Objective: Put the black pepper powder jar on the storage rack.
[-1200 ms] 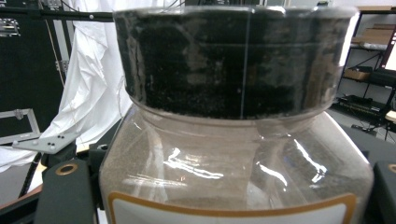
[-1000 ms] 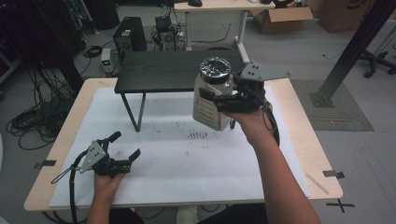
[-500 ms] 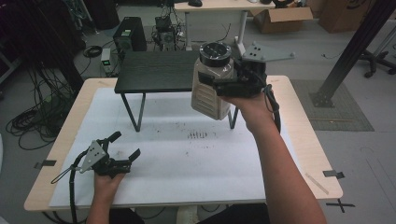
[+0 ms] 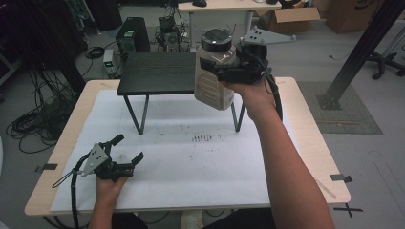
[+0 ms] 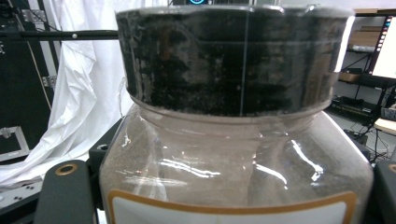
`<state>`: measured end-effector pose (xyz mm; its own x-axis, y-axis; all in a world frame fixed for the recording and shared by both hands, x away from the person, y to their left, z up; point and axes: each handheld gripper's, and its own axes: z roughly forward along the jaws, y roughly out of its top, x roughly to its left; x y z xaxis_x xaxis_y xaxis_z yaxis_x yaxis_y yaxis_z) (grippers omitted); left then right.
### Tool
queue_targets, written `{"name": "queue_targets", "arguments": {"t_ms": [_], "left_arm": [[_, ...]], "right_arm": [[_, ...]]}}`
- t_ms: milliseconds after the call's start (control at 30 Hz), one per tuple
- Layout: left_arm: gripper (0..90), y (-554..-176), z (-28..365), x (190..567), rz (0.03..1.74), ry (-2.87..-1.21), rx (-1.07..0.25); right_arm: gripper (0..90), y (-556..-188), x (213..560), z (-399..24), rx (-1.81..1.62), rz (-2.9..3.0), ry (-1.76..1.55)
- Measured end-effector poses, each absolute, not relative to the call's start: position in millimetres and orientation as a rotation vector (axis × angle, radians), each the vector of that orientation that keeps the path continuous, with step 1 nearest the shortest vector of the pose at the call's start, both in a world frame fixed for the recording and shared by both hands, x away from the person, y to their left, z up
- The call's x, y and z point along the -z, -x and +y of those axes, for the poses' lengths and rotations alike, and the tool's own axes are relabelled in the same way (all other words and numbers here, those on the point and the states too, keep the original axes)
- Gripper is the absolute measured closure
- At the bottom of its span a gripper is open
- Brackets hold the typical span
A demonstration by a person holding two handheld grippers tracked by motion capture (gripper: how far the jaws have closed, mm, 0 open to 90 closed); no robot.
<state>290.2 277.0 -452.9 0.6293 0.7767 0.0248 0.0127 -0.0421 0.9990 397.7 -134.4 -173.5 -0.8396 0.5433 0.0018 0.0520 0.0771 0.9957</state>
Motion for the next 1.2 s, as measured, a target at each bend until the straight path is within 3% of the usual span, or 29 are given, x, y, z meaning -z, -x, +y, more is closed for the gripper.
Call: {"name": "queue_targets", "arguments": {"t_ms": [1200], "left_arm": [[0.2, -290.7, 277.2, 452.9, 0.695, -1.502, -0.702]], "right_arm": [[22.4, -469.4, 176.6, -108.8, -1.738, 1.916, -0.720]]}}
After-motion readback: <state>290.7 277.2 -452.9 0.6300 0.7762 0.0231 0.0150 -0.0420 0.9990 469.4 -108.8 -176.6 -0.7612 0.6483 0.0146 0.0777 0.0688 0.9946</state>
